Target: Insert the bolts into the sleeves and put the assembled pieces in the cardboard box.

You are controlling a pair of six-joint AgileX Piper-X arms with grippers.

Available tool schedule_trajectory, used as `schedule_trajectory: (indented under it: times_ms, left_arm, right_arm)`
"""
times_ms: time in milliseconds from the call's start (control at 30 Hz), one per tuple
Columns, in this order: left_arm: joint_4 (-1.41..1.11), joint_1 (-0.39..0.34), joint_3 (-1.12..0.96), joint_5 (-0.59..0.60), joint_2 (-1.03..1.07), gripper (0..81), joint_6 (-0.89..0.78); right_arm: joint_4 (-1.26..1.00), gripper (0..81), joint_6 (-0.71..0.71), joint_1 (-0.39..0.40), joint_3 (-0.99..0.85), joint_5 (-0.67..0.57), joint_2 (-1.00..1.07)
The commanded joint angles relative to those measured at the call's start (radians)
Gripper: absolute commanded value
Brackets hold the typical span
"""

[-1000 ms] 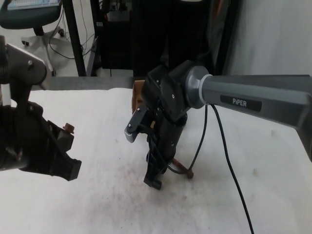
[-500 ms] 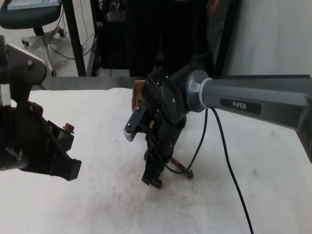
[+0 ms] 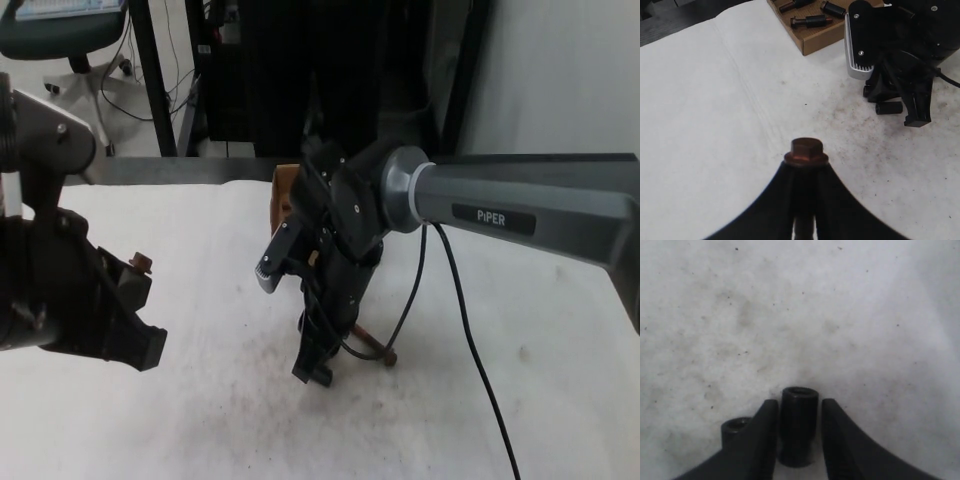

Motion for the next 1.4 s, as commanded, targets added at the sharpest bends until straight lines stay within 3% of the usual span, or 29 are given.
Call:
schedule_trajectory:
  times_ms: [0, 667, 733, 867, 1167, 1367]
  left_arm:
    - [-0.016, 0.001, -0.004, -0.009, -0.011, 0.3, 0.0]
    - [-0.016, 0.001, -0.004, -0.009, -0.011, 0.3, 0.0]
    - [-0.016, 0.001, -0.004, -0.009, -0.011, 0.3, 0.0]
    - [-0.016, 0.001, -0.004, -0.009, -0.011, 0.3, 0.0]
    - [-0.056, 0.001, -0.004, -0.009, -0.015, 0.3, 0.0]
    - [-0.357, 0.001, -0.004, 0.0, -0.073, 0.3, -0.105]
  right_arm:
    - [-0.004, 27.9, 0.002, 0.001, 0.004, 0.003, -0.009]
    - [-0.012, 27.5, 0.002, 0.0, 0.004, 0.003, -0.009]
    - [-0.012, 22.6, 0.002, 0.0, 0.004, 0.003, -0.004]
    - [0.0, 0.8, 0.002, 0.0, 0.004, 0.003, 0.017]
    - [0.008, 0.6, 0.06, -0.001, -0.03, 0.027, -0.04]
    - [0.006, 0.6, 0.141, -0.007, -0.035, -0.011, -0.218]
